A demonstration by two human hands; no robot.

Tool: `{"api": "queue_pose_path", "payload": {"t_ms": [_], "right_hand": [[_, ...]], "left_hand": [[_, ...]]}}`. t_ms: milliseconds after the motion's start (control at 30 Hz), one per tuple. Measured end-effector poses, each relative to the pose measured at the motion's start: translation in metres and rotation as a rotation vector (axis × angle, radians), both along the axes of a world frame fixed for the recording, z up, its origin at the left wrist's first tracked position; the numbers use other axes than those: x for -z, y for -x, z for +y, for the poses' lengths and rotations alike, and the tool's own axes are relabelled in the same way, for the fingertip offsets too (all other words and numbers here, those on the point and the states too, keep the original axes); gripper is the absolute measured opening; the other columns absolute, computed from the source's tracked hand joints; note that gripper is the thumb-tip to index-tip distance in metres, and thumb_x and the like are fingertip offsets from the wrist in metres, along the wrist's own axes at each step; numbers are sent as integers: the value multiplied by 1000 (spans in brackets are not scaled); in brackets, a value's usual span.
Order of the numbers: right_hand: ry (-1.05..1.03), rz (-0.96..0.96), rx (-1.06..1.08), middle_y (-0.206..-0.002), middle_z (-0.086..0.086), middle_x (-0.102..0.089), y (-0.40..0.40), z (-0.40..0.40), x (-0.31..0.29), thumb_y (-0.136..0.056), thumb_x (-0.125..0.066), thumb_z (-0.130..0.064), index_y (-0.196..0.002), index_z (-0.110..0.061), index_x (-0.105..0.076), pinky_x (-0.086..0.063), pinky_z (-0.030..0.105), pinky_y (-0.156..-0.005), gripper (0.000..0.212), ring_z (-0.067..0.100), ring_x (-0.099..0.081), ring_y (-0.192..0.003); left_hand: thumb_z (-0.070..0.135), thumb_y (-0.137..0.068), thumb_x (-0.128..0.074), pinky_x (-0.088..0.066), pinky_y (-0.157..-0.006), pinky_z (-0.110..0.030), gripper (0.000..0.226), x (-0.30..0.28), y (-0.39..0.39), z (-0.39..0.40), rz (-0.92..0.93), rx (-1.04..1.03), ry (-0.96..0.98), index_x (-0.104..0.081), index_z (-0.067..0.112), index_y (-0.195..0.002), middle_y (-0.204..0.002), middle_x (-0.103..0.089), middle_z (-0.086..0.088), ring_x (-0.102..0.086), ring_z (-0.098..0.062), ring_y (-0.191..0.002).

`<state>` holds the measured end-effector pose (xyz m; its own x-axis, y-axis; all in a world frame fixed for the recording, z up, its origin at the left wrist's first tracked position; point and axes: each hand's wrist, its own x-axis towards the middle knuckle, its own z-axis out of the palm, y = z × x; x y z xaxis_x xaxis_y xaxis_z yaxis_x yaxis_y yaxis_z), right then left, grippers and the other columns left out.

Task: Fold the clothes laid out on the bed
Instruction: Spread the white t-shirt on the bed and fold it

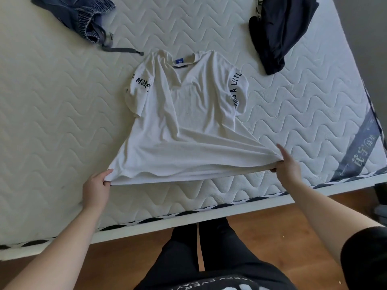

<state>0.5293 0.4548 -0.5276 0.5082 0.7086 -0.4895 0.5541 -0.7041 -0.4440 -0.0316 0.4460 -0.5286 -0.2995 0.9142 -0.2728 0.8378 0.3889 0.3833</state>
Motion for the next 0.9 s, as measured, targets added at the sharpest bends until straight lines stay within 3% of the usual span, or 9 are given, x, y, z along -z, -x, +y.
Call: {"api": "queue_pose_path", "payload": {"t_ms": [67, 133, 267, 367, 500, 567, 700, 800, 900], "right_hand": [[4, -44, -189, -92, 8, -66, -5, -1, 1, -89, -35, 7, -127, -33, -63, -44, 17, -63, 61, 6, -59, -66], [9, -88, -291, -105, 11, -64, -10, -1, 6, -90, -38, 8, -121, -19, -69, -46, 24, -74, 51, 17, -61, -76], [51, -116, -385, -115, 7, -65, -10, -2, 12, -92, -51, 1, -123, -16, -68, -37, 28, -77, 39, 25, -56, -90], [84, -167, -421, -109, 11, -67, -7, -1, 16, -91, -59, -8, -117, -13, -71, -35, 28, -74, 29, 32, -59, -92], [50, -212, -328, -89, 17, -62, -3, 2, 14, -97, -49, -15, -90, -3, -68, -30, 33, -63, 24, 27, -46, -73], [6, -212, -219, -91, 15, -59, -8, 2, 12, -97, -46, -12, -88, -2, -66, -32, 33, -63, 24, 28, -47, -74], [59, -169, -94, -66, 7, -64, -21, 3, 7, -91, -42, -4, -87, -9, -67, -40, 29, -52, 26, 21, -57, -60], [124, -20, 7, -66, 8, -69, -21, 8, 2, -91, -41, -5, -93, -18, -65, -59, 42, -63, 27, 22, -68, -62], [86, 90, 63, -65, 4, -71, -15, 26, -7, -92, -40, -9, -101, -24, -65, -60, 45, -72, 31, 21, -72, -62]], "left_hand": [[-17, -81, -51, -43, -74, -41, 46, 1, 1, 2, 17, 24, 13, -69, 3, -118, -93, -63, -24, -59, -42, -86], [-17, -81, -52, -42, -74, -39, 45, 1, -1, 3, 16, 67, 9, -69, 2, -118, -93, -61, -23, -59, -41, -86], [-15, -85, -53, -41, -78, -35, 42, 2, -10, 4, 1, 148, 38, -66, 0, -121, -104, -61, -21, -60, -39, -93], [-15, -85, -53, -39, -78, -31, 42, 4, -17, 3, -7, 176, 59, -65, -1, -123, -105, -58, -20, -60, -37, -90], [-17, -85, -49, -41, -80, -32, 46, 7, -15, 0, 3, 165, 107, -62, -1, -126, -107, -55, -19, -58, -36, -93], [-18, -85, -48, -42, -82, -34, 47, 7, -11, -2, 8, 163, 127, -61, -2, -128, -107, -53, -19, -57, -36, -93], [-15, -87, -49, -42, -81, -34, 45, 0, -8, 0, -9, 134, 116, -63, 1, -126, -105, -53, -19, -57, -36, -93], [-10, -88, -46, -46, -87, -38, 45, -9, -12, 14, -57, 22, 94, -64, 5, -126, -115, -63, -19, -60, -38, -103], [-2, -90, -45, -51, -73, -34, 42, -26, -24, 37, -131, -59, 93, -64, 14, -123, -96, -71, -12, -68, -28, -80]]}}
